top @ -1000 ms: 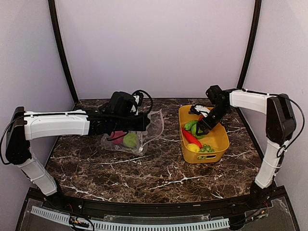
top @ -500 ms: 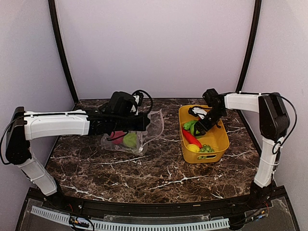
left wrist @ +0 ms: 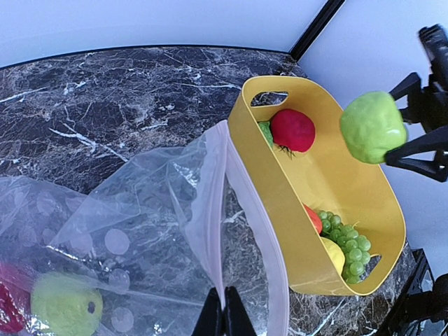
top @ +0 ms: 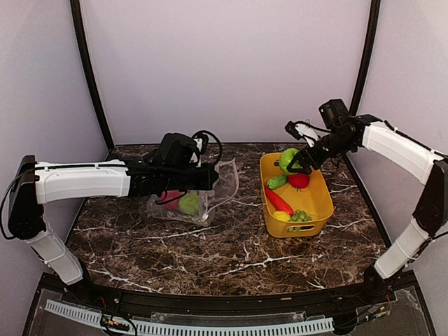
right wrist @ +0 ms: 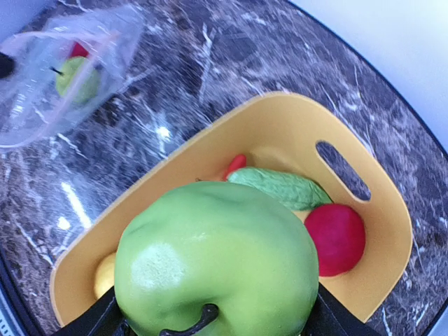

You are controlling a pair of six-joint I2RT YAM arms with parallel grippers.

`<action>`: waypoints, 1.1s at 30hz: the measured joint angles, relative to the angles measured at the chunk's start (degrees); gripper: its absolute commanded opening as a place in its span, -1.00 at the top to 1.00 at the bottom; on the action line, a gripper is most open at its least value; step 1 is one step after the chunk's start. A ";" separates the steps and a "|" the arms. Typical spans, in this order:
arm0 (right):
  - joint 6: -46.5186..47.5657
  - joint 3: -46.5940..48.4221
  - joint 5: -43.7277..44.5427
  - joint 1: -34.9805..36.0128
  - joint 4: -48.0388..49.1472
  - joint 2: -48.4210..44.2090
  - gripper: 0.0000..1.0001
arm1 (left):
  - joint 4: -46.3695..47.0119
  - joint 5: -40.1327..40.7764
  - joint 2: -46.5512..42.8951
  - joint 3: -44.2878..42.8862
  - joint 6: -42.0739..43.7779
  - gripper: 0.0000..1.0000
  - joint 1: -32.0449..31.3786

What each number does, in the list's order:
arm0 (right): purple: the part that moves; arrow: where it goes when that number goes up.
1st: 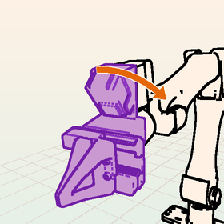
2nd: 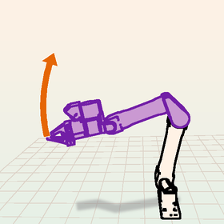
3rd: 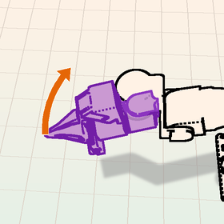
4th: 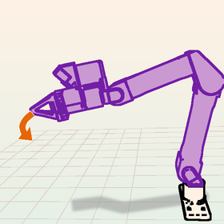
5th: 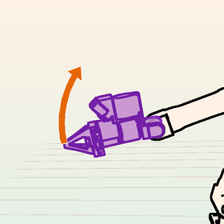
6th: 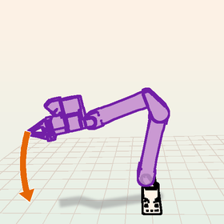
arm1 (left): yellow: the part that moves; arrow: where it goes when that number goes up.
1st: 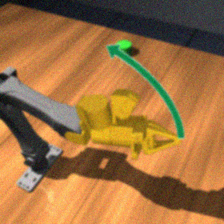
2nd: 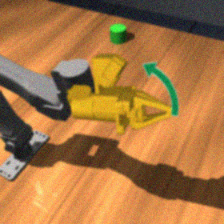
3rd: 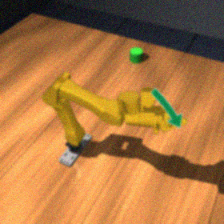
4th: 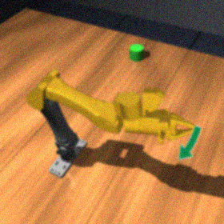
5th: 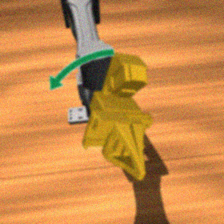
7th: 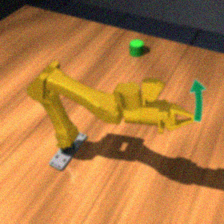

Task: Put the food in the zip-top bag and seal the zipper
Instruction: Pick up the fake fruit from the bin, then place the fake fruit in the zipper food storage bag.

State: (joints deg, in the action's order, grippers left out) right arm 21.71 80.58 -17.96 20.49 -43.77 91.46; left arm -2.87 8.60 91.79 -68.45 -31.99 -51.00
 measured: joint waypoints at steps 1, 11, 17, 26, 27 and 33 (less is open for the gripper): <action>0.07 0.24 -2.10 0.17 -0.22 -1.68 -0.02 | 0.09 -0.02 0.00 0.00 -0.07 0.98 0.02; -1.53 5.60 -22.29 6.14 -0.96 -1.05 -0.01 | 0.63 -0.22 0.00 -0.02 -0.87 0.98 0.02; -4.28 12.20 -31.21 9.75 -0.90 5.90 -0.01 | 0.61 -0.22 0.00 -0.33 -1.05 0.99 0.02; -8.83 17.00 -37.77 11.82 0.44 16.39 -0.02 | 1.11 -0.20 0.00 -1.18 -1.05 0.99 0.02; -9.29 17.29 -37.90 11.82 0.57 17.66 -0.02 | 1.11 -0.20 0.00 -1.18 -1.05 0.98 0.02; -11.85 19.15 -35.80 11.85 0.42 23.02 -0.11 | 1.20 -0.17 -0.33 -1.18 -1.05 0.98 0.02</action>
State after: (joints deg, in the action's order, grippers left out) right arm 9.87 99.72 -53.76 32.34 -43.35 114.48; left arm -1.67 8.43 91.46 -69.63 -33.04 -50.98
